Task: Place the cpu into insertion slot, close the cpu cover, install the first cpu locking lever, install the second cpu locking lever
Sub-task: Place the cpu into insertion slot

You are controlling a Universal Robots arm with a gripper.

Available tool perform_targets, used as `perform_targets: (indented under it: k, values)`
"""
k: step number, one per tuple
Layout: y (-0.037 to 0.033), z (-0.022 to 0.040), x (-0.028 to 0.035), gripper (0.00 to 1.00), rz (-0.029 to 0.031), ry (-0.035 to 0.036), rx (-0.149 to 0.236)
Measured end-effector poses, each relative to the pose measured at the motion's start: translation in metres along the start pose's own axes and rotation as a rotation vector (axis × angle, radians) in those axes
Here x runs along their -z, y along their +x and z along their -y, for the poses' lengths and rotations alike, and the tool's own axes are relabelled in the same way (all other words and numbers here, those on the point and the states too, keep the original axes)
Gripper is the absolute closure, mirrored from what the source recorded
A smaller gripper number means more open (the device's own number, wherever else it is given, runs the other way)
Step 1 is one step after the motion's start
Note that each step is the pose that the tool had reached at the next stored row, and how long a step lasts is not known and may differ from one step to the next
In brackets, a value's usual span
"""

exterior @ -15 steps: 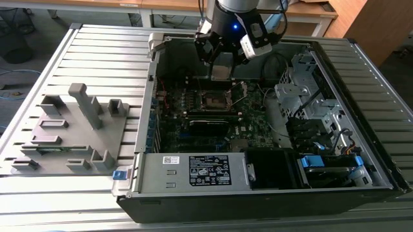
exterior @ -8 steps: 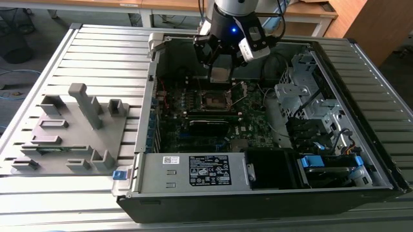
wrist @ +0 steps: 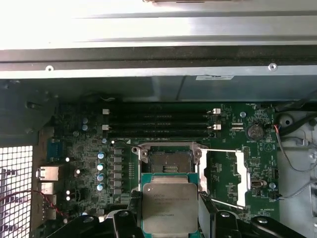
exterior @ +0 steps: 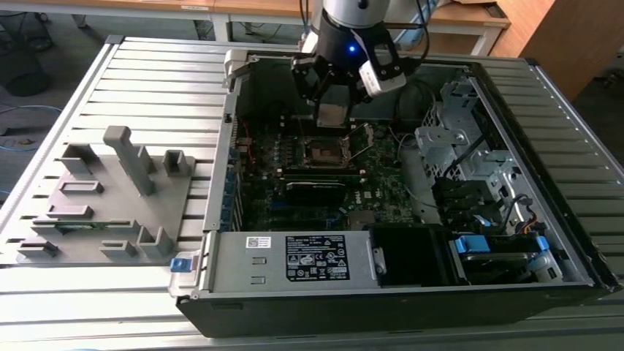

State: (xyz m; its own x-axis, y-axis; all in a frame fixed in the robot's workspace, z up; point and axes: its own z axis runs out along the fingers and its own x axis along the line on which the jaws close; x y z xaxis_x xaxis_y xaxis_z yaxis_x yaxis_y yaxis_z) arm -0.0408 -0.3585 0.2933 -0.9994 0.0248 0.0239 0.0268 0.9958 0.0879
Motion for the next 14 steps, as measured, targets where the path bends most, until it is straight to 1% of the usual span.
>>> perform_targets:
  k: [2, 14]
  values:
    - [0.0003, 0.0001, -0.0015, 0.46, 0.0003, -0.0001, 0.0]
    - [0.001, 0.0004, -0.004, 0.46, 0.0011, -0.0001, 0.0]
